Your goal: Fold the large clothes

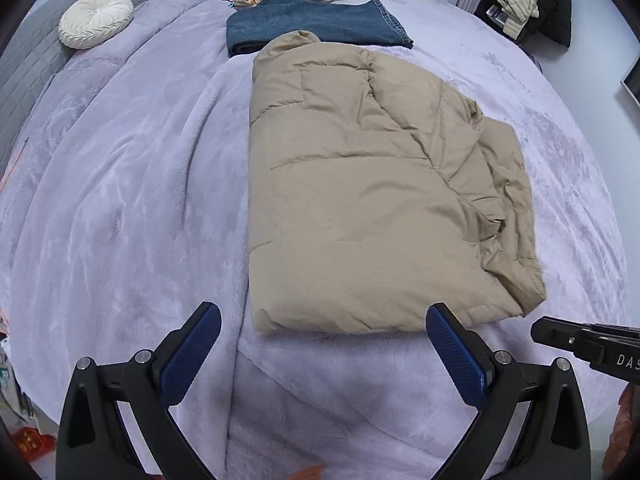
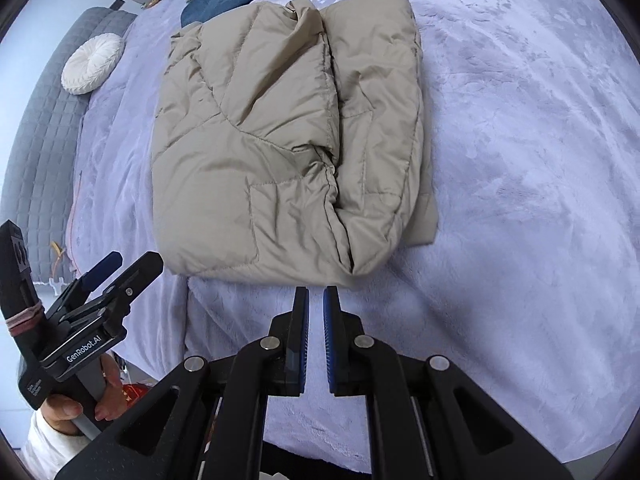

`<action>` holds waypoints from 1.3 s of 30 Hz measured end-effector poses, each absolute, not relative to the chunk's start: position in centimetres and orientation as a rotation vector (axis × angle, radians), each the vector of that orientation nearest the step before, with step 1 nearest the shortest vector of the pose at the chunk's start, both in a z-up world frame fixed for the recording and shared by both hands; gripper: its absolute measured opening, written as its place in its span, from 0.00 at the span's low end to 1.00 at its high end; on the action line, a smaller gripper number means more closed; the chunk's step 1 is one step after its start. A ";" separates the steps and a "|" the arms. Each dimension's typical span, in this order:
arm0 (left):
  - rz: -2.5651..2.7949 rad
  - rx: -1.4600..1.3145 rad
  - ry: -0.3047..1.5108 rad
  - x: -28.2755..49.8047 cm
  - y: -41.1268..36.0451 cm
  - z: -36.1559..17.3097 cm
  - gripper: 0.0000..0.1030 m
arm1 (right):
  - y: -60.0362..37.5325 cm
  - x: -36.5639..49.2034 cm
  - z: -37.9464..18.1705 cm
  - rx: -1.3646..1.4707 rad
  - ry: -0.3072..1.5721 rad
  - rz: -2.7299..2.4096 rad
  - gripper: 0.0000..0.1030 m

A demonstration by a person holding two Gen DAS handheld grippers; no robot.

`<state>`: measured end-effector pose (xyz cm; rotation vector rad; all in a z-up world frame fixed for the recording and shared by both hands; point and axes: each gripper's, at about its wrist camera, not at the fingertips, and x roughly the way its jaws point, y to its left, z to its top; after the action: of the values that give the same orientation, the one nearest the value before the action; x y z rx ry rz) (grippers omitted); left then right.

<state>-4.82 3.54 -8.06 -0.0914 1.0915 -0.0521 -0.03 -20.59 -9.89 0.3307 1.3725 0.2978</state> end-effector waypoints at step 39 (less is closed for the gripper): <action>0.015 -0.047 0.921 -10.7 8.3 5.9 1.00 | -16.5 -6.2 5.8 0.100 0.933 0.066 0.87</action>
<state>-10.71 8.26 5.92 -0.0472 0.9207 0.0146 -6.21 -16.54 5.80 0.1003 0.9335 0.0663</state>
